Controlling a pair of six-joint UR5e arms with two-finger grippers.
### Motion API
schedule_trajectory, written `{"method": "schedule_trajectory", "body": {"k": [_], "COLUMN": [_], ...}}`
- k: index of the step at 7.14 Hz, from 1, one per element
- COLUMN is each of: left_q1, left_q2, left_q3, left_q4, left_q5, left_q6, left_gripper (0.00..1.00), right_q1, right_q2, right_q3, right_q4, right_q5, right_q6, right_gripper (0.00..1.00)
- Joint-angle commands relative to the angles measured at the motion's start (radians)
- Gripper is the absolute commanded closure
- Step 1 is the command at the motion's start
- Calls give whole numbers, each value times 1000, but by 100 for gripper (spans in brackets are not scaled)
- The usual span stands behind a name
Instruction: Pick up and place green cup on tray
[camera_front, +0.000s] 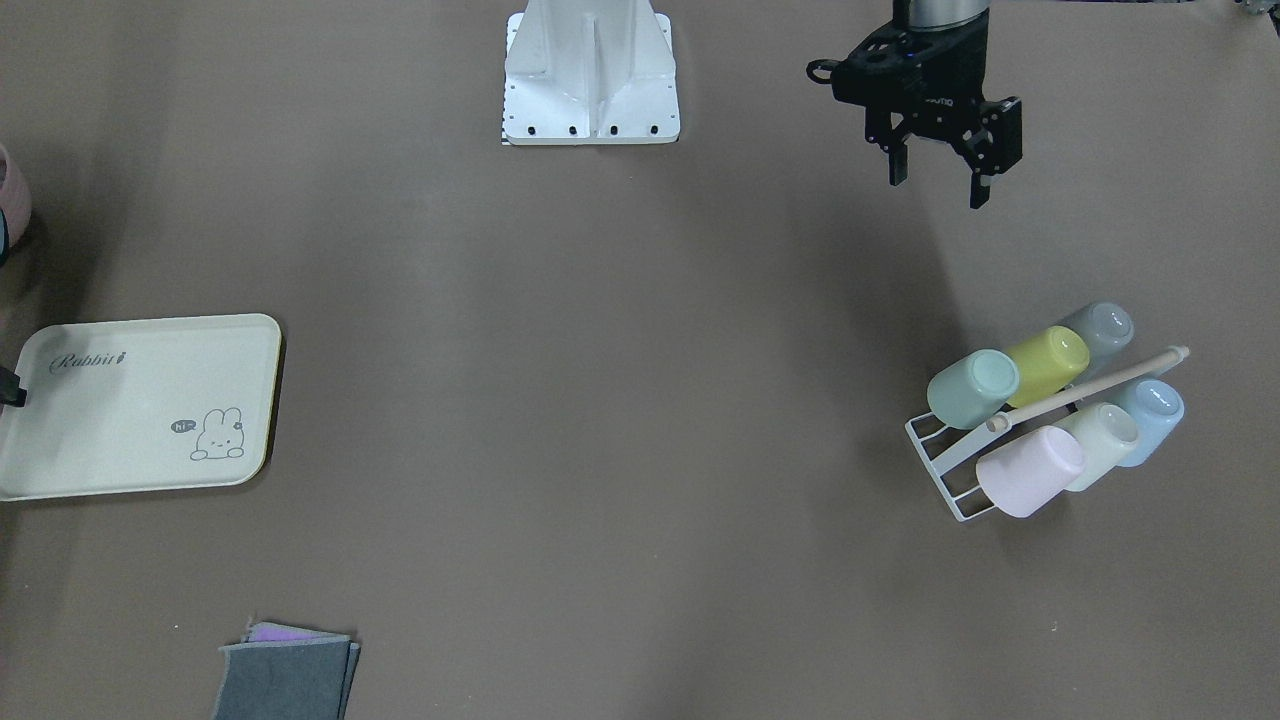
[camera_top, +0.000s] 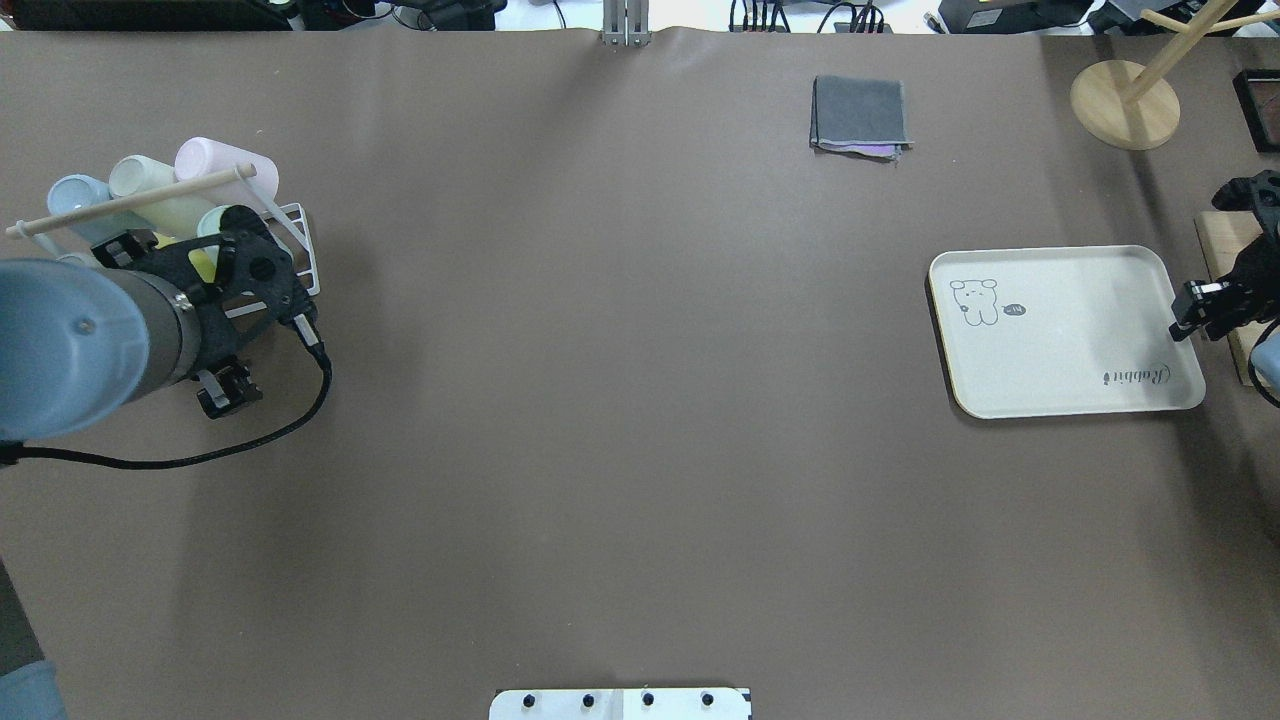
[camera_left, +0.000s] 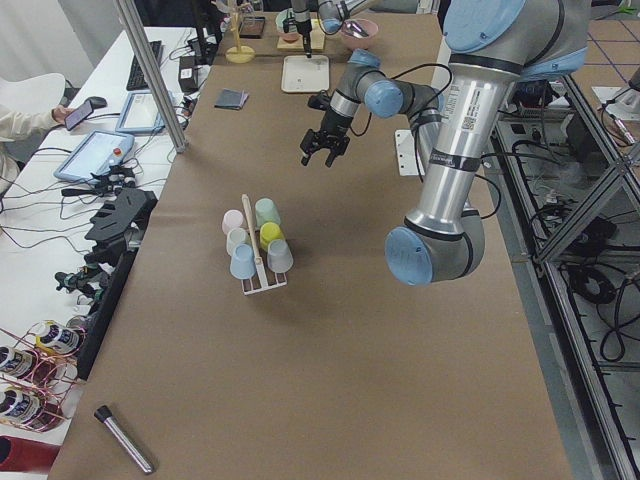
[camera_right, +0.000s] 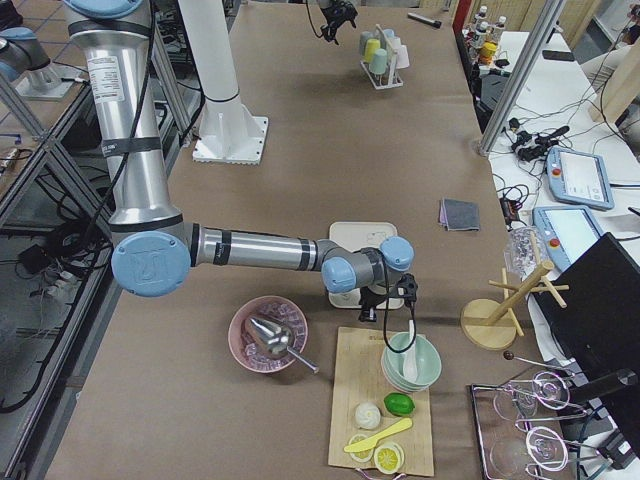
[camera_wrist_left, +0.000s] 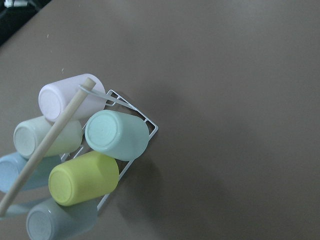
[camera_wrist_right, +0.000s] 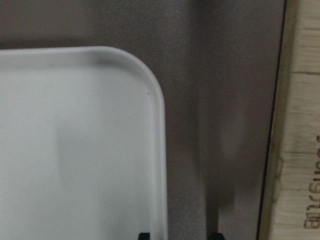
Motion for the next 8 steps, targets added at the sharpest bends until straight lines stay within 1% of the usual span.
{"method": "schedule_trajectory", "body": {"k": [1, 2, 3, 4, 5, 6, 7, 8], "left_q1": [71, 71, 72, 78, 87, 133, 167, 169], "left_q2": [-1, 0, -3, -14, -11, -3, 2, 3], "left_q3": [97, 120, 131, 193, 243, 307, 345, 376], "left_q4": [-4, -6, -3, -15, -18, -17, -15, -11], "left_q5": [227, 278, 352, 441, 451, 533, 588, 602], "left_q6": [307, 480, 645, 747, 773, 774, 774, 774], "left_gripper": [2, 2, 2, 2, 2, 2, 2, 2], "right_q1": [0, 0, 0, -6, -9, -12, -12, -12], "right_q2": [0, 0, 0, 2, 3, 9, 8, 8], "right_q3": [4, 2, 1, 1, 1, -2, -4, -3], "right_q4": [-1, -1, -1, -1, 1, 0, -1, -2], "right_q5": [1, 0, 0, -2, -3, -3, -2, 0], "right_q6": [0, 0, 0, 0, 0, 0, 0, 0], "right_gripper": [61, 61, 62, 63, 65, 66, 80, 97]}}
